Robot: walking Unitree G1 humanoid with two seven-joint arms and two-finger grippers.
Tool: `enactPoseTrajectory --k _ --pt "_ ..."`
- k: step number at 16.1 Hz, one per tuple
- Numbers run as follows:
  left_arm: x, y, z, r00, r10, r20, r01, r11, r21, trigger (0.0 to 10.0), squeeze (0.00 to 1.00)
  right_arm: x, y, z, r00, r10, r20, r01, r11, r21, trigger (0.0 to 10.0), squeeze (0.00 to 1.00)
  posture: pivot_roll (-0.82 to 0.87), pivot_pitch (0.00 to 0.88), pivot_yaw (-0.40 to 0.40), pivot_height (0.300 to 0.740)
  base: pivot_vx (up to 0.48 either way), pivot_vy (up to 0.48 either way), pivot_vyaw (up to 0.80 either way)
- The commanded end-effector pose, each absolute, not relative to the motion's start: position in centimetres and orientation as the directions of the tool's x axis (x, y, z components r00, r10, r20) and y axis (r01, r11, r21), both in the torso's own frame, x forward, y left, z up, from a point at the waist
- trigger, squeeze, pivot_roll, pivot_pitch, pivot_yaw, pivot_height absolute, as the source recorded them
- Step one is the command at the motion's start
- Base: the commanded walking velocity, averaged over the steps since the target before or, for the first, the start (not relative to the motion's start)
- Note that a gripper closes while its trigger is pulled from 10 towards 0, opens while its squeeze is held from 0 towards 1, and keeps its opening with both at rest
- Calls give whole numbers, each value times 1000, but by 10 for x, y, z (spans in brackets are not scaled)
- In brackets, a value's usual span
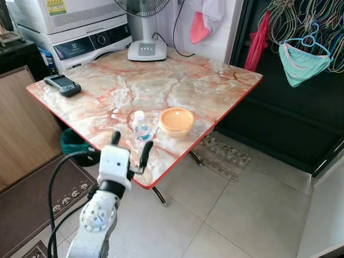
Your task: Restocking fridge
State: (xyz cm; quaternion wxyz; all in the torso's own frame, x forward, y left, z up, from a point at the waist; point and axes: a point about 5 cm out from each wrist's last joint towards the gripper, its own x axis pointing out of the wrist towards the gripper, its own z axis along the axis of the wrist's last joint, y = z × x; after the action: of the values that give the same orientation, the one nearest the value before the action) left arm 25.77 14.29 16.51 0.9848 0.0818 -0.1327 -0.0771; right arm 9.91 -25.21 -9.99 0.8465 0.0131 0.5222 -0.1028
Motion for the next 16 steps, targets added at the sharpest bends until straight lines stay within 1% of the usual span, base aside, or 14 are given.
enactPoseTrajectory --k 1,3,4,16 --pt "260 146 176 950 -146 276 95 977 189 10000 0 100 -256 -98 444 -170 -880 172 980 -102 10000 0 205 19 -20 740 0 0 800" --pt "261 147 177 950 -140 278 90 978 186 10000 0 100 -255 -98 442 -171 -881 171 980 -104 10000 0 207 12 -21 740 0 0 800" --pt "262 147 176 951 -138 276 89 979 184 10000 0 100 -255 -99 446 -168 -879 194 977 -88 10000 0 208 6 -22 740 0 0 0" --pt "266 144 182 948 -141 285 96 981 166 10000 0 103 -255 -98 449 -161 -879 185 979 -85 10000 0 217 7 -33 740 0 0 0"
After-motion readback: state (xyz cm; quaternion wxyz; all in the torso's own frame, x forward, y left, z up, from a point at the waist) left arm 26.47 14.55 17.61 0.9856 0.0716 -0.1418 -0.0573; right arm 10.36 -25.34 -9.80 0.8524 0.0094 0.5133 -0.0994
